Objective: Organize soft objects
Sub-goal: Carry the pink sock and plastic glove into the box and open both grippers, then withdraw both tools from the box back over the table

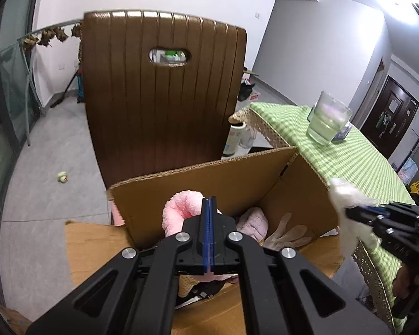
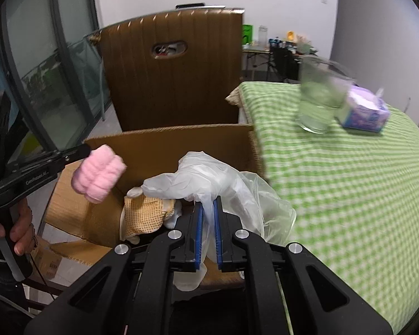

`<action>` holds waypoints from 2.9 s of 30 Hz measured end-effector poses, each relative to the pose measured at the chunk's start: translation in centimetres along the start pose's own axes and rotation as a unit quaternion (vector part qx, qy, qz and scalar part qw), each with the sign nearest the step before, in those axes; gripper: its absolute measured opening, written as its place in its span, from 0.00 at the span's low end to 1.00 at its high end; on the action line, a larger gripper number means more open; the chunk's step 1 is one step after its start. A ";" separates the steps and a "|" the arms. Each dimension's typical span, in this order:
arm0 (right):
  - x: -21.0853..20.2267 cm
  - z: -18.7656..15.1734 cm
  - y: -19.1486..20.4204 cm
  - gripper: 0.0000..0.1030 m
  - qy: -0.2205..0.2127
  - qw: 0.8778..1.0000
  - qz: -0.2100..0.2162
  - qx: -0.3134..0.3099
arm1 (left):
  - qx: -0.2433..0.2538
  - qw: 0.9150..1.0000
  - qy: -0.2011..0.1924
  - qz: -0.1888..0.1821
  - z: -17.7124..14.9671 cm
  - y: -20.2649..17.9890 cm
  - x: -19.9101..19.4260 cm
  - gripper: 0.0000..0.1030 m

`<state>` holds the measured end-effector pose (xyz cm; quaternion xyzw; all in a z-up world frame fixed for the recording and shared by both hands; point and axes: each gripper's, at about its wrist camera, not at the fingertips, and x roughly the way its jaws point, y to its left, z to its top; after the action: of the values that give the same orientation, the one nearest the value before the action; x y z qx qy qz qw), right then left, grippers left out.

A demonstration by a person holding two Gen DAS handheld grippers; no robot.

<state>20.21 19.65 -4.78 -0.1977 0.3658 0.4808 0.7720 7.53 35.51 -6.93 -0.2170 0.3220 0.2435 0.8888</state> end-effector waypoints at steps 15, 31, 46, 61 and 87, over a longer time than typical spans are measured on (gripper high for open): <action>4.2 0.5 1.8 0.60 0.000 1.000 0.010 -0.017 | 0.003 0.999 0.031 -0.021 0.4 0.3 3.4 0.00; -1.8 -2.3 -3.9 0.60 -0.025 0.997 -0.051 0.056 | 0.080 0.991 0.072 -0.079 3.5 -6.8 9.9 0.55; -5.9 -3.2 -3.6 0.60 -0.052 0.996 -0.042 0.059 | 0.039 0.994 -0.075 0.071 2.0 -4.9 -2.6 0.63; -12.8 -4.4 -1.6 0.74 -0.133 0.988 -0.048 0.054 | 0.053 0.975 -0.174 0.128 -1.3 -8.8 -13.4 0.81; -37.2 -23.8 -12.9 0.78 -0.197 0.888 -0.342 0.237 | 0.207 0.952 -0.173 -0.142 -6.5 -33.1 -17.7 0.85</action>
<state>12.73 -24.13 7.10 -0.0226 0.2192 0.1146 0.9687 11.49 0.75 8.09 -0.0265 0.1719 0.0765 0.9818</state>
